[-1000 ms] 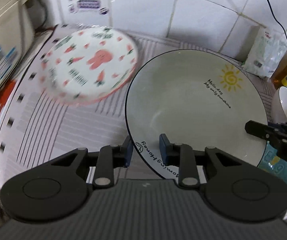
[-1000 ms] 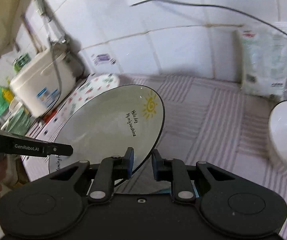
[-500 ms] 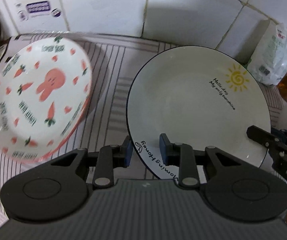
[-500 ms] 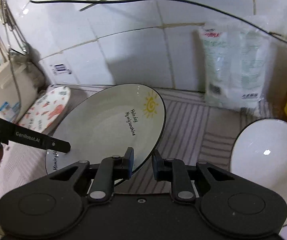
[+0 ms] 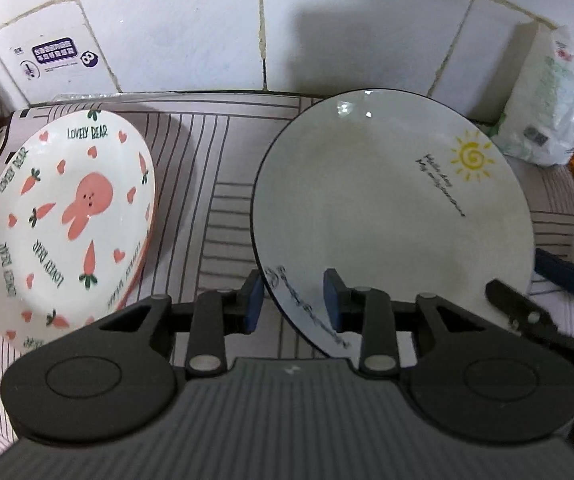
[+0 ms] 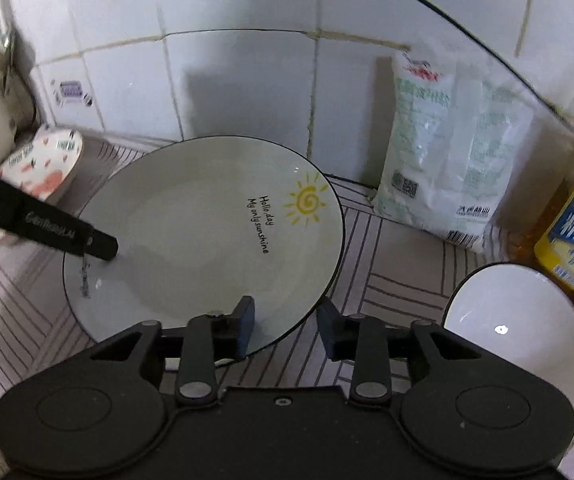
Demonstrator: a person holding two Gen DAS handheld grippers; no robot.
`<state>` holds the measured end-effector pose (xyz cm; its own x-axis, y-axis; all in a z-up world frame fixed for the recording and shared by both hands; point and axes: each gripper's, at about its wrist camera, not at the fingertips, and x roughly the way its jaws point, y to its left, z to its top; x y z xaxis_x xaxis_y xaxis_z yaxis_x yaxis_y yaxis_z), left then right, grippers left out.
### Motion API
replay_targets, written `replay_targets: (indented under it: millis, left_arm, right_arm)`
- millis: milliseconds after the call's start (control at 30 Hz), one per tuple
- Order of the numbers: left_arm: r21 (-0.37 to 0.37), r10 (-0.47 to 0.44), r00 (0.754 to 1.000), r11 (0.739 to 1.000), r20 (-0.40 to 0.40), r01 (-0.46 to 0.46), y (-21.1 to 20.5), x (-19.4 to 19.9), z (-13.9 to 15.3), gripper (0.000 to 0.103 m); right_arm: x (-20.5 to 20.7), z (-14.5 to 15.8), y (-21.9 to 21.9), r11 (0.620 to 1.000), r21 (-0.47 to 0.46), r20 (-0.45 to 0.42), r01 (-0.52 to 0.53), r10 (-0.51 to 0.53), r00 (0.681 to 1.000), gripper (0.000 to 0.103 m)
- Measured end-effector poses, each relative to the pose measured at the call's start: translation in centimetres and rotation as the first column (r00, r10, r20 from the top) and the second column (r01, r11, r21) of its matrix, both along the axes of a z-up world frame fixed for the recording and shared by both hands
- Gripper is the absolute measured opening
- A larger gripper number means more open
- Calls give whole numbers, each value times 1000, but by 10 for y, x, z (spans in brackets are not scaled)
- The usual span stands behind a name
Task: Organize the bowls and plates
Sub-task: 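Carry the white sun plate toward the wall with both grippers, then open, then move both grippers to the rim of the blue egg plate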
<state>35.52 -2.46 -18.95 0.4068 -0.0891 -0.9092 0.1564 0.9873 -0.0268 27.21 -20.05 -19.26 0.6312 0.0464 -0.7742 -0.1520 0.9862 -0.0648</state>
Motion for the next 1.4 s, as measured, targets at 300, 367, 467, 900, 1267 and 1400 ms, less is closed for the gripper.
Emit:
replay_targets:
  millis: [300,367,467,900,1267,1400]
  left_arm:
    - [52,-33,999,998,21,31,-2,-56,43,35]
    - [53,-45,998,998,39,43,-2,-70,55,38]
    - [52,-74,996,996,53,71,-1,-90,72,41]
    - [58,-161,984,986,72,157,-12,-169,105,52]
    - [37,-193,980,981,45,191,-27,-217,99,69]
    - [48,-198,979,979,40,196,-33,-229,92,75]
  right_arm:
    - [-60,50,-12,997,70,97,-7,0,995,67]
    - [-71,59,-18,995,100,110,10,-21,994,68]
    - [-90,73,-25,993,115,136,28,-44,990,68]
    - [-178,108,-31,993,108,210,53,-74,975,73]
    - [-242,107,-32,996,63,257,66,-81,963,88]
    - [-256,102,-38,994,76,252,80,-96,963,88]
